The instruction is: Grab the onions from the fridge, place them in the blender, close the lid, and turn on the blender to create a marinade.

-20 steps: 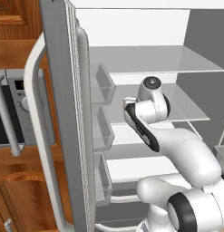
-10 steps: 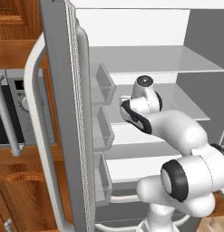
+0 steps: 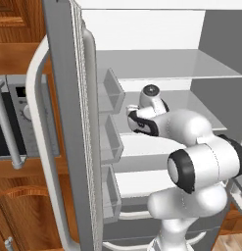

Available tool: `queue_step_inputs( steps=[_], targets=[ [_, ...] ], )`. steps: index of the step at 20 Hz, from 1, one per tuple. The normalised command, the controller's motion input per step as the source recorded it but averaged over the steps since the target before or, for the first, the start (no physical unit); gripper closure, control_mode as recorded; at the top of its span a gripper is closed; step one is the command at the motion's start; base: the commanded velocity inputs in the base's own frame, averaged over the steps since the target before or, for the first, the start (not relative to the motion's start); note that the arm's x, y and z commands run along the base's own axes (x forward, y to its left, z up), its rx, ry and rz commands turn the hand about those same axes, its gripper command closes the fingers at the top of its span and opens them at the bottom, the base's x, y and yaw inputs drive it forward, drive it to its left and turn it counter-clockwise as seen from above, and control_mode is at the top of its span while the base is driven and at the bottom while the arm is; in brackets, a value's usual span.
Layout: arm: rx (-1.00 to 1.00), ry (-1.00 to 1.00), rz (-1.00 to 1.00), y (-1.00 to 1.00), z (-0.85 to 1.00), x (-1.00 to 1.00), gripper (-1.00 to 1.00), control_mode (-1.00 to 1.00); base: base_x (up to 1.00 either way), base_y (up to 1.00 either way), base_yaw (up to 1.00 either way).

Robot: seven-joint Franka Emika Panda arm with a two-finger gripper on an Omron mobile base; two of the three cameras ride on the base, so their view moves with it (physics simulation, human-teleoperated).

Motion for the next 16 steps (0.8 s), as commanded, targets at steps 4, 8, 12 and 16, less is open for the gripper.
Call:
queue_step_inputs(
  steps=[4, 8, 12, 16],
  targets=[
    [0.00, 0.00, 0.00, 0.00, -0.04, 0.27, -1.00, -1.00, 0.00, 0.00, 0.00],
    [0.00, 0.00, 0.00, 0.00, -0.20, 0.06, 1.00, -1.00, 0.00, 0.00, 0.00],
    [0.00, -0.03, 0.00, -0.02, -0.13, 0.00, 1.00, -1.00, 0.00, 0.00, 0.00],
    [0.00, -0.08, 0.00, -0.02, 0.00, -0.07, 1.00, -1.00, 0.00, 0.00, 0.00]
  ],
)
